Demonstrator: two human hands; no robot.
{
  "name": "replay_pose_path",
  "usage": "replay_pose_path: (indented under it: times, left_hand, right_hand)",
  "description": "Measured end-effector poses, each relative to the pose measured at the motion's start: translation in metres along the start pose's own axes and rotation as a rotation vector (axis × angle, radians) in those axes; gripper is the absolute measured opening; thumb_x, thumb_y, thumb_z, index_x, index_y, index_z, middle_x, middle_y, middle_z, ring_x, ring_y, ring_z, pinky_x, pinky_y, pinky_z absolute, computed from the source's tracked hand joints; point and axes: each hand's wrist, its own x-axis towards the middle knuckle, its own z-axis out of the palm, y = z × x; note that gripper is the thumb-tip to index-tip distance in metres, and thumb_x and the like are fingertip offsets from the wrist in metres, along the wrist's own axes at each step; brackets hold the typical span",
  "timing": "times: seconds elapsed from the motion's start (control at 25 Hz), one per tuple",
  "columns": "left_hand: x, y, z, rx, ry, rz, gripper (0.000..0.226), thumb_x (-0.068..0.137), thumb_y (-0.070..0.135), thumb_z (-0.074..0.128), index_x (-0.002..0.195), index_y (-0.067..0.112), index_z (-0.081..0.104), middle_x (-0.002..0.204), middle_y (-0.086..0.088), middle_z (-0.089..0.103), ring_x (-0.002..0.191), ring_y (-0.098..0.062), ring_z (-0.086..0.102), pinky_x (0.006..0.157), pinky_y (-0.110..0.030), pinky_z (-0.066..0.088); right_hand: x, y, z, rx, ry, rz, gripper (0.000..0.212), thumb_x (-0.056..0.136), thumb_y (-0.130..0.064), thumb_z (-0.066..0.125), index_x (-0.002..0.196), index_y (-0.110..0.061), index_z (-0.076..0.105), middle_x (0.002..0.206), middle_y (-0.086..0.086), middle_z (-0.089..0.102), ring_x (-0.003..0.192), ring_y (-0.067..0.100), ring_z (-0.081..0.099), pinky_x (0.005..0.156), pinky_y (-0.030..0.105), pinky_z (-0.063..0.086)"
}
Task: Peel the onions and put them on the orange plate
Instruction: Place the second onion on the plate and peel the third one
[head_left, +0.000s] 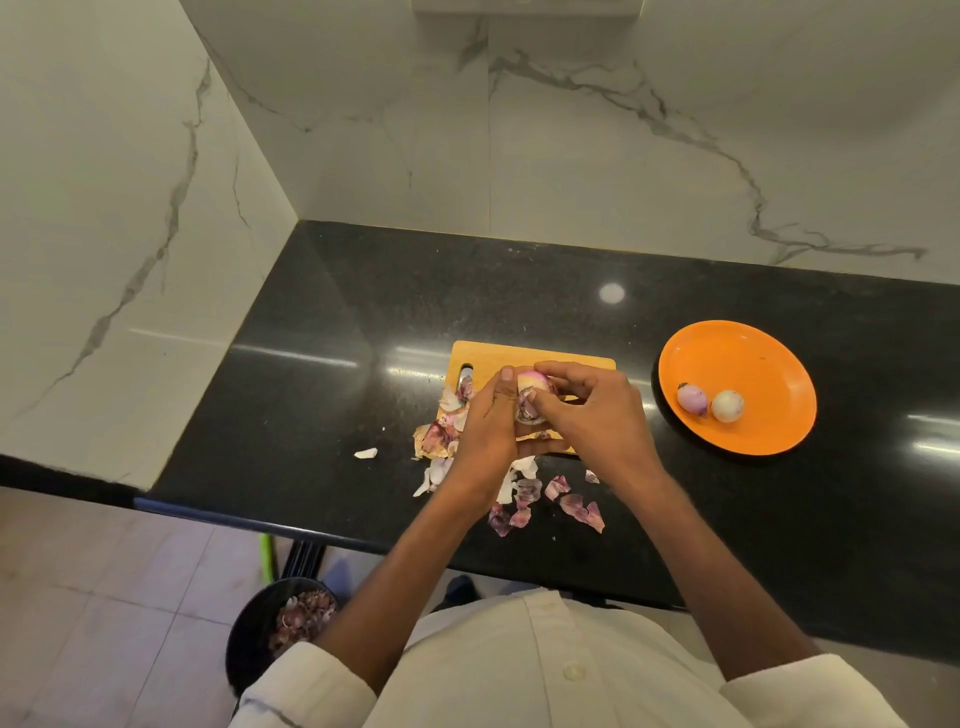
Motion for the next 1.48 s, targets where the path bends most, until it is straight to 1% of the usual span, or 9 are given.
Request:
replay_pose_path:
  times: [0.12, 0.28, 0.48, 0.6, 0.8, 1.0, 1.16, 1.28, 1.48]
  left_hand:
    - [0.003, 0.005, -0.007, 0.170, -0.054, 0.095, 0.044, 0.116, 0.038, 0.035, 0.131, 0.009, 0.064, 0.115, -0.017, 0.075, 0.100, -0.037, 0.077, 0.080, -0.056, 0.066]
    - [0.007, 0.006, -0.010, 0.351, -0.096, 0.211, 0.043, 0.117, 0.041, 0.033, 0.137, 0.017, 0.063, 0.101, -0.009, 0.072, 0.072, -0.027, 0.066, 0.057, -0.039, 0.055]
    - [0.009, 0.005, -0.011, 0.525, -0.104, 0.265, 0.045, 0.117, 0.042, 0.033, 0.144, 0.019, 0.059, 0.129, 0.004, 0.070, 0.118, -0.011, 0.067, 0.100, -0.039, 0.057]
    - [0.014, 0.008, -0.011, 0.492, -0.092, 0.278, 0.042, 0.117, 0.039, 0.032, 0.132, 0.016, 0.065, 0.121, -0.001, 0.073, 0.115, -0.017, 0.069, 0.100, -0.048, 0.057]
    - [0.017, 0.008, -0.012, 0.522, -0.062, 0.244, 0.047, 0.116, 0.045, 0.033, 0.140, 0.018, 0.063, 0.128, 0.003, 0.072, 0.123, -0.012, 0.067, 0.107, -0.050, 0.054]
    - [0.018, 0.009, -0.006, 0.514, -0.053, 0.277, 0.043, 0.117, 0.037, 0.034, 0.137, 0.014, 0.065, 0.120, -0.003, 0.074, 0.115, -0.017, 0.070, 0.102, -0.052, 0.055]
    - [0.018, 0.011, -0.001, 0.536, -0.033, 0.280, 0.041, 0.118, 0.032, 0.033, 0.133, 0.012, 0.065, 0.118, -0.009, 0.074, 0.112, -0.019, 0.069, 0.101, -0.051, 0.055]
    - [0.019, 0.012, 0.001, 0.570, -0.011, 0.269, 0.044, 0.117, 0.036, 0.033, 0.139, 0.014, 0.064, 0.120, -0.003, 0.074, 0.117, -0.012, 0.069, 0.104, -0.047, 0.056]
    - [0.023, 0.018, -0.006, 0.428, 0.108, 0.214, 0.048, 0.117, 0.043, 0.033, 0.135, 0.014, 0.066, 0.106, -0.003, 0.076, 0.097, -0.016, 0.073, 0.084, -0.035, 0.062]
  right_hand:
    - [0.002, -0.009, -0.009, -0.220, -0.052, -0.077, 0.032, 0.090, -0.028, 0.078, 0.121, -0.035, 0.078, 0.105, -0.022, 0.075, 0.095, -0.008, 0.069, 0.071, 0.003, 0.049]
    - [0.008, -0.011, -0.009, -0.228, -0.134, -0.022, 0.043, 0.084, -0.018, 0.077, 0.123, -0.034, 0.076, 0.106, -0.017, 0.074, 0.097, 0.001, 0.068, 0.072, 0.010, 0.047]
    - [0.020, -0.003, -0.007, 0.110, -0.269, 0.262, 0.027, 0.087, -0.008, 0.074, 0.110, -0.022, 0.074, 0.112, 0.007, 0.071, 0.095, 0.023, 0.076, 0.083, 0.043, 0.067]
    - [0.018, 0.002, -0.007, 0.364, -0.325, 0.407, 0.020, 0.097, -0.016, 0.068, 0.115, -0.022, 0.074, 0.112, 0.019, 0.072, 0.092, 0.028, 0.069, 0.084, 0.043, 0.063]
    - [0.018, 0.002, -0.002, 0.512, -0.348, 0.504, 0.025, 0.097, -0.021, 0.065, 0.121, -0.022, 0.070, 0.102, 0.012, 0.068, 0.092, 0.029, 0.063, 0.075, 0.040, 0.059]
    - [0.018, -0.005, 0.004, 0.461, -0.245, 0.447, 0.023, 0.095, -0.012, 0.063, 0.117, -0.016, 0.072, 0.090, 0.009, 0.070, 0.076, 0.021, 0.068, 0.069, 0.033, 0.061]
    - [0.019, -0.007, 0.007, 0.377, -0.156, 0.413, 0.025, 0.091, -0.004, 0.063, 0.108, -0.017, 0.075, 0.077, 0.004, 0.068, 0.069, 0.018, 0.064, 0.075, 0.043, 0.065]
    - [0.021, -0.012, 0.008, 0.367, -0.140, 0.414, 0.028, 0.091, 0.000, 0.061, 0.107, -0.018, 0.076, 0.080, 0.007, 0.070, 0.065, 0.017, 0.066, 0.079, 0.049, 0.065]
    - [0.020, -0.017, -0.002, 0.426, -0.247, 0.376, 0.031, 0.096, 0.003, 0.063, 0.118, -0.016, 0.075, 0.107, 0.013, 0.075, 0.080, 0.020, 0.073, 0.070, 0.034, 0.065]
